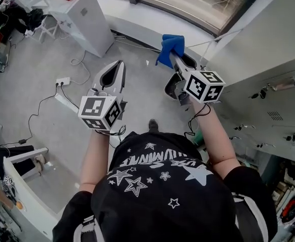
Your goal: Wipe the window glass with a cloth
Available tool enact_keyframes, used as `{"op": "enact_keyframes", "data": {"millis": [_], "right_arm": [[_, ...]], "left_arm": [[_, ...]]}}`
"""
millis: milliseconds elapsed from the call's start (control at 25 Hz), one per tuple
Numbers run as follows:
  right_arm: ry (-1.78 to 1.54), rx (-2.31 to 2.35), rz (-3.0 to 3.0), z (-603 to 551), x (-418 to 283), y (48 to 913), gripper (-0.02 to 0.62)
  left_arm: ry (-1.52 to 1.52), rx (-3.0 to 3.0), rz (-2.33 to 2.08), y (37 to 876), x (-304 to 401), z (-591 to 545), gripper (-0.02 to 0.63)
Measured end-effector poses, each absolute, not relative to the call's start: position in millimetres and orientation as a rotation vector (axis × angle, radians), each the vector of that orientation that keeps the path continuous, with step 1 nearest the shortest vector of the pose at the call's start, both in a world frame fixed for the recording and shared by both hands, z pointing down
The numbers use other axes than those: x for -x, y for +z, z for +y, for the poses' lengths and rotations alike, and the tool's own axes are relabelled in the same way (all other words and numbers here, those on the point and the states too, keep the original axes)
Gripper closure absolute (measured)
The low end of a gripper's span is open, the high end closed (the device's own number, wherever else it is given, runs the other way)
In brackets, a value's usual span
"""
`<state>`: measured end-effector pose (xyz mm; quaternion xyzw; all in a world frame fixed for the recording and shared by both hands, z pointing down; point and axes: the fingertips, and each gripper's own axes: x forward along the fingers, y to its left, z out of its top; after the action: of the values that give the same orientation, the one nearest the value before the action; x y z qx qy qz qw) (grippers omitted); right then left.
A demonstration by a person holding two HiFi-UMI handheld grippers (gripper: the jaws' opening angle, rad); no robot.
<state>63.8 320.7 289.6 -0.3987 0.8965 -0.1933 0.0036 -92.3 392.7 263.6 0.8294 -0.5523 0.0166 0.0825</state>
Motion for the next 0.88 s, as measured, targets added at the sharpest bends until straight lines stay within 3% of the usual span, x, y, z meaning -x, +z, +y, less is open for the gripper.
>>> {"op": "enact_keyframes", "data": {"millis": [880], "right_arm": [[-0.63, 1.45, 2.707, 210.5, -94.3, 307.3, 0.522]], "left_arm": [[0.101, -2.503, -1.52, 290.5, 98.6, 260.7, 0.598]]}}
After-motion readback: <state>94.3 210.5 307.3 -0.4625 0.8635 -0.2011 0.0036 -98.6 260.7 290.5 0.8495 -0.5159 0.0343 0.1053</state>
